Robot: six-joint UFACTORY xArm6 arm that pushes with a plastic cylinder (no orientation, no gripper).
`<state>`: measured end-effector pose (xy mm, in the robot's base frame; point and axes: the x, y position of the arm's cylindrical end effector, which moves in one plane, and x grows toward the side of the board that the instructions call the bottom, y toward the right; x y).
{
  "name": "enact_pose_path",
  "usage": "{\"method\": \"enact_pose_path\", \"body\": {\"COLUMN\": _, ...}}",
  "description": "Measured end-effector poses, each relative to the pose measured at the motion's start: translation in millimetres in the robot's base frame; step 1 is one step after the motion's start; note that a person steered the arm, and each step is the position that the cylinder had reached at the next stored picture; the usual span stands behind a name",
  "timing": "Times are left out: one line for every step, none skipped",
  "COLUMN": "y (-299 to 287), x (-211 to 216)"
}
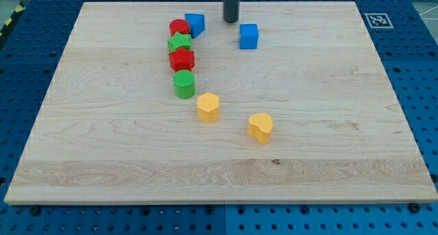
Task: Move the blue triangle closer to the blue cube
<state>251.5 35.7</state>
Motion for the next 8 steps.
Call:
{"method": "enact_pose_path", "body": {"y": 12, "x": -6}}
{"method": "enact_pose_path", "body": {"y": -6, "x": -15}}
{"method": "enact_pose_path", "body": {"y": -37, "x": -15}}
{"method": "enact_pose_path", "body": {"y": -65, "x": -15}}
{"method": "enact_pose_path", "body": {"y": -93, "x": -15}}
{"method": "enact_pose_path", "body": {"y": -117, "x": -15}}
{"method": "enact_pose_path", "body": {"y": -133, "x": -15}}
{"method": "enact_pose_path", "body": {"y": -134, "x": -13}}
